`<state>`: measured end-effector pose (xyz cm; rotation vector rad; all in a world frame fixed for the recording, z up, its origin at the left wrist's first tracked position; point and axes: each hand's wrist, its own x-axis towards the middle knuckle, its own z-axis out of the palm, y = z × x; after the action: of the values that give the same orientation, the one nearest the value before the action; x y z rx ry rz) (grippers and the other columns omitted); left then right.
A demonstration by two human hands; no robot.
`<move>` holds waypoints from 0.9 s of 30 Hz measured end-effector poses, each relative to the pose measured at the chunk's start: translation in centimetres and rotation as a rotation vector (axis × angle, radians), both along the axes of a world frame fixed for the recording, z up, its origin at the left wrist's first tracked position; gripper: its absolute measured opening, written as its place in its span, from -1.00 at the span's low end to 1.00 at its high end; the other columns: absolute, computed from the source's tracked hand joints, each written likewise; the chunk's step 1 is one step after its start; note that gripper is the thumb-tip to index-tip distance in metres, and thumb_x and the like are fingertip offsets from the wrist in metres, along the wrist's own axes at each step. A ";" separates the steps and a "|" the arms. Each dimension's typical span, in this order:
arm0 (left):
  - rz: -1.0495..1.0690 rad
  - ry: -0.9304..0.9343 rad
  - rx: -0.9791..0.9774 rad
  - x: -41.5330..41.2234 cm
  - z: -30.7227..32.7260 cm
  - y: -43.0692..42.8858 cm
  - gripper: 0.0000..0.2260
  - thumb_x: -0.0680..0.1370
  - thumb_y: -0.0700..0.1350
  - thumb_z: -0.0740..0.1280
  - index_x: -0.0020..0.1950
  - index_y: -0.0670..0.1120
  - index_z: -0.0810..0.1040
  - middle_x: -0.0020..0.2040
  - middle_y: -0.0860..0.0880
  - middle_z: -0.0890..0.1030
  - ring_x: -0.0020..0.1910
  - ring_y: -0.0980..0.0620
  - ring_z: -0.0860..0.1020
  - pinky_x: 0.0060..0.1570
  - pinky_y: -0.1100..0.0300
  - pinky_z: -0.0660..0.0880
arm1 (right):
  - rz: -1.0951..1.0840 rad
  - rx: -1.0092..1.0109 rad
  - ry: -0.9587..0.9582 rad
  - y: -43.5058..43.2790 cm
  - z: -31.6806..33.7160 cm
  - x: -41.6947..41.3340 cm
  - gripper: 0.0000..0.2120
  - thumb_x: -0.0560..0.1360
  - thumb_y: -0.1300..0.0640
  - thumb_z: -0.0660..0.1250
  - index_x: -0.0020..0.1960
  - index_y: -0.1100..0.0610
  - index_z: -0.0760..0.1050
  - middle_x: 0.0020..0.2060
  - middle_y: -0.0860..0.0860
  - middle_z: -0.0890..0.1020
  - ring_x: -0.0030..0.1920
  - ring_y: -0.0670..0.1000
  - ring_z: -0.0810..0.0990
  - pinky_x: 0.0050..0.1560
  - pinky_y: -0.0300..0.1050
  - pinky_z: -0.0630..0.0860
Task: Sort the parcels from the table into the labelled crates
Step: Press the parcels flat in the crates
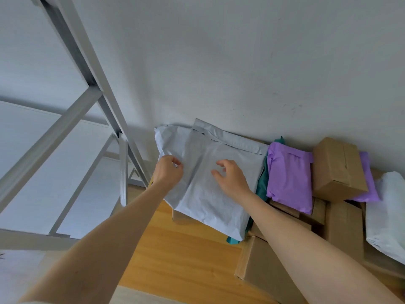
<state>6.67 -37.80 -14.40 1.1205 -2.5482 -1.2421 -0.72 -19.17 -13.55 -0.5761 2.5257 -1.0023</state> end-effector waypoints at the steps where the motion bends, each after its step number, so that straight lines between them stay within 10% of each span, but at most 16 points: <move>1: -0.020 0.009 0.027 -0.1 0.4 0.1 -0.93 0.53 -0.11 0.33 -0.05 -0.09 0.58 -0.11 0.01 0.53 -0.27 0.10 0.47 -0.27 0.21 0.40 | 0.003 -0.009 -0.007 -0.3 0.3 0.0 -0.62 0.57 -0.01 0.28 0.33 0.11 0.41 0.25 0.02 0.46 0.20 -0.03 0.46 0.09 -0.19 0.39; 10: -0.128 0.038 0.225 -0.8 5.5 2.2 -0.96 0.47 -0.11 0.44 -0.16 -0.06 0.63 -0.22 0.13 0.54 -0.21 0.20 0.47 -0.30 0.37 0.34 | -0.045 -0.101 -0.138 -1.5 6.1 -0.8 -0.60 0.57 -0.07 0.26 0.24 0.20 0.51 0.21 0.09 0.56 0.24 0.06 0.50 0.22 -0.03 0.43; 13: -0.174 0.031 0.239 -1.1 7.7 2.9 -0.92 0.44 -0.11 0.48 -0.24 0.00 0.63 -0.24 0.12 0.58 -0.21 0.19 0.50 -0.30 0.39 0.35 | -0.076 -0.136 -0.167 -1.6 8.7 -1.2 -0.54 0.55 -0.08 0.27 0.05 0.36 0.55 -0.10 0.19 0.61 -0.03 0.15 0.58 0.08 0.08 0.48; 16: -0.218 0.013 0.235 -0.8 9.9 4.0 -0.94 0.41 -0.04 0.51 -0.23 0.06 0.65 -0.24 0.14 0.60 -0.21 0.22 0.51 -0.33 0.41 0.35 | -0.073 -0.119 -0.164 -1.3 10.5 -1.0 -0.61 0.52 -0.01 0.31 -0.40 0.12 0.29 -0.43 0.02 0.31 -0.36 0.02 0.31 -0.33 -0.07 0.25; 27: -0.386 0.042 0.251 -0.3 15.0 9.0 -0.82 0.45 0.04 0.46 -0.05 -0.03 0.67 -0.11 0.08 0.63 -0.10 0.13 0.56 -0.20 0.40 0.50 | -0.086 -0.111 0.008 3.6 14.8 -0.6 -0.60 0.40 0.30 0.26 -0.45 0.08 0.11 -0.47 0.00 0.17 -0.41 -0.02 0.14 -0.34 -0.11 0.07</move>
<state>6.39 -28.81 0.59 0.6377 -2.7178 -1.6888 -1.33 -15.57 1.29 -0.5065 2.5328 -1.1799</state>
